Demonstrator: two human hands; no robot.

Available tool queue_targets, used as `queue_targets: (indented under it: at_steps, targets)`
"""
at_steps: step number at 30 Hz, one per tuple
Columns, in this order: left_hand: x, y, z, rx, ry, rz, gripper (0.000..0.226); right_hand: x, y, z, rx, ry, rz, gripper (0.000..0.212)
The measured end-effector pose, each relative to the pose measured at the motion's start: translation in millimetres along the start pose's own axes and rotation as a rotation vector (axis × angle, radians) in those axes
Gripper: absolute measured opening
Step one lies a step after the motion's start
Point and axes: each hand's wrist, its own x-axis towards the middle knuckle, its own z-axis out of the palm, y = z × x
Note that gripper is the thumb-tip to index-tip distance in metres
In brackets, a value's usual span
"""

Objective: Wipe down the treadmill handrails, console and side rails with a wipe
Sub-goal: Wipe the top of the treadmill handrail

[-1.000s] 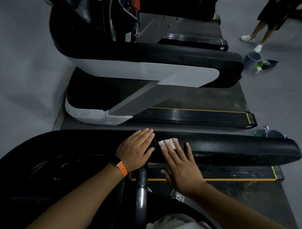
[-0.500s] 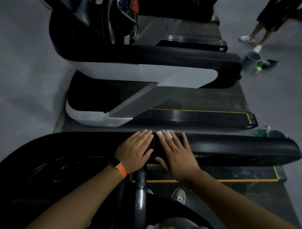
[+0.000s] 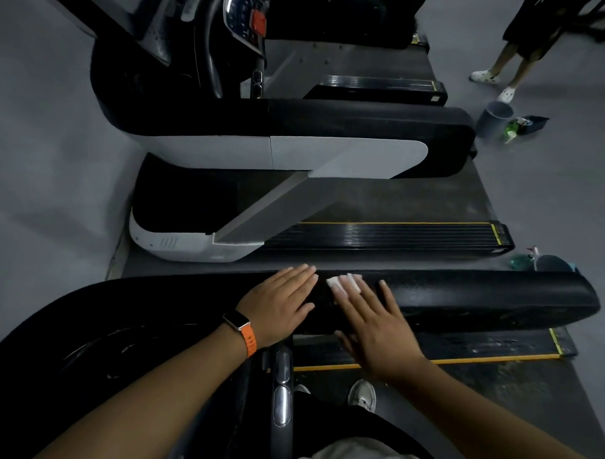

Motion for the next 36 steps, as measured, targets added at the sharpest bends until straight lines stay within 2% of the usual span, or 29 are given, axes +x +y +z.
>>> queue_targets:
  at_steps: [5, 9, 12, 16, 19, 21, 26, 30, 33, 36]
  targets:
    - [0.0, 2.7, 0.9, -0.048, 0.05, -0.022, 0.053, -9.3, -3.7, 7.6, 0.013, 0.037, 0.132, 0.096]
    - [-1.4, 2.8, -1.1, -0.055, 0.034, -0.029, 0.054, 1.8, -10.7, 10.0, -0.037, 0.068, -0.034, 0.09]
    - [-1.5, 2.7, -1.9, -0.069, 0.026, -0.025, 0.053, -13.1, 15.9, 8.0, -0.027, 0.071, -0.018, 0.089]
    - [0.6, 4.2, -1.3, -0.095, 0.018, -0.048, 0.053, -12.1, 0.5, 4.7, 0.0, 0.084, 0.034, 0.103]
    - [0.4, 6.0, -1.6, -0.082, 0.029, -0.053, 0.053, -1.5, -20.5, 6.3, -0.047, 0.054, -0.117, 0.117]
    - [0.7, 4.8, -1.1, -0.082, 0.033, -0.04, 0.053, -5.6, -11.4, 7.0, -0.102, 0.052, -0.155, 0.114]
    - [3.8, 2.0, 3.3, -0.064, 0.023, 0.019, 0.054, -45.2, 34.2, 11.7, -0.169, 0.033, -0.026, 0.107]
    - [18.4, 9.3, 4.1, -0.051, 0.021, 0.077, 0.054, -32.9, 12.3, 9.5, -0.105, 0.057, 0.05, 0.108]
    - [28.4, 16.3, 4.1, -0.061, 0.03, 0.097, 0.053, -19.9, 6.7, 6.5, -0.074, 0.068, 0.016, 0.103]
    - [28.4, 18.1, 4.6, -0.055, 0.036, 0.105, 0.053, -34.0, 34.9, 5.3, -0.11, 0.051, -0.004, 0.095]
